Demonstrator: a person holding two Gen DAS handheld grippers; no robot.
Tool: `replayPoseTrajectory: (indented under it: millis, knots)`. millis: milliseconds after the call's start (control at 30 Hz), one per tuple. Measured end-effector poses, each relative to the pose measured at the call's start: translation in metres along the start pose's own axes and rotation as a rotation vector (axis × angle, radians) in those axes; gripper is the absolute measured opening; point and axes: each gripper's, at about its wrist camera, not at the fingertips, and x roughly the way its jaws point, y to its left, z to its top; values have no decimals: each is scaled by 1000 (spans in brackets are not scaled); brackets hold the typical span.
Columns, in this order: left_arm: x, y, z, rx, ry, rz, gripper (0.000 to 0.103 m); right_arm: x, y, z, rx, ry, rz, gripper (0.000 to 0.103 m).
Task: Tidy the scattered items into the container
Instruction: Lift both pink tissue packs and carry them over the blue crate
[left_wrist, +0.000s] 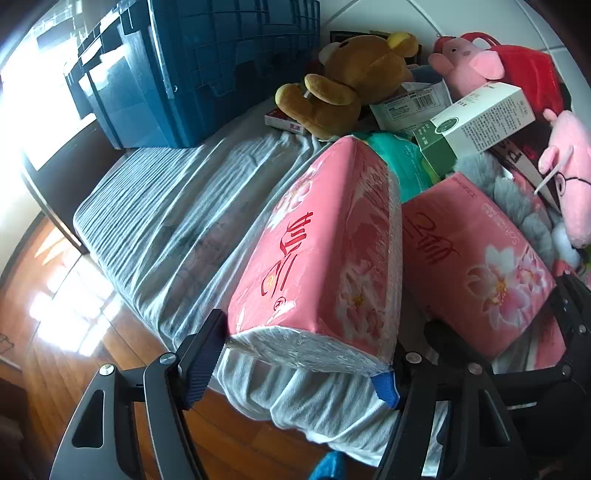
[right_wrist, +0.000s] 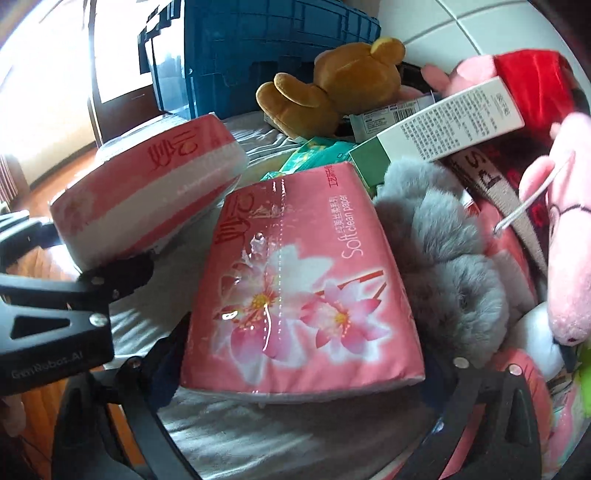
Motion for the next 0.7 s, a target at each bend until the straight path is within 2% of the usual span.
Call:
replayPoseTrajectory:
  millis: [100,200,500,700]
  knots:
    - [-16,1,11,17,-20,10,68,-6,-5,9,58,29,44,94]
    - [-37,5,25,21,-56,9,68,-25,-7,21,89,19,60,94]
    - [-97,30,73,21,-165,-7,68,-99,-4,80,131,-107,41,94]
    - [-122,59,109,46,-240,-57,69,-137,10,131,133,-209,-29,94]
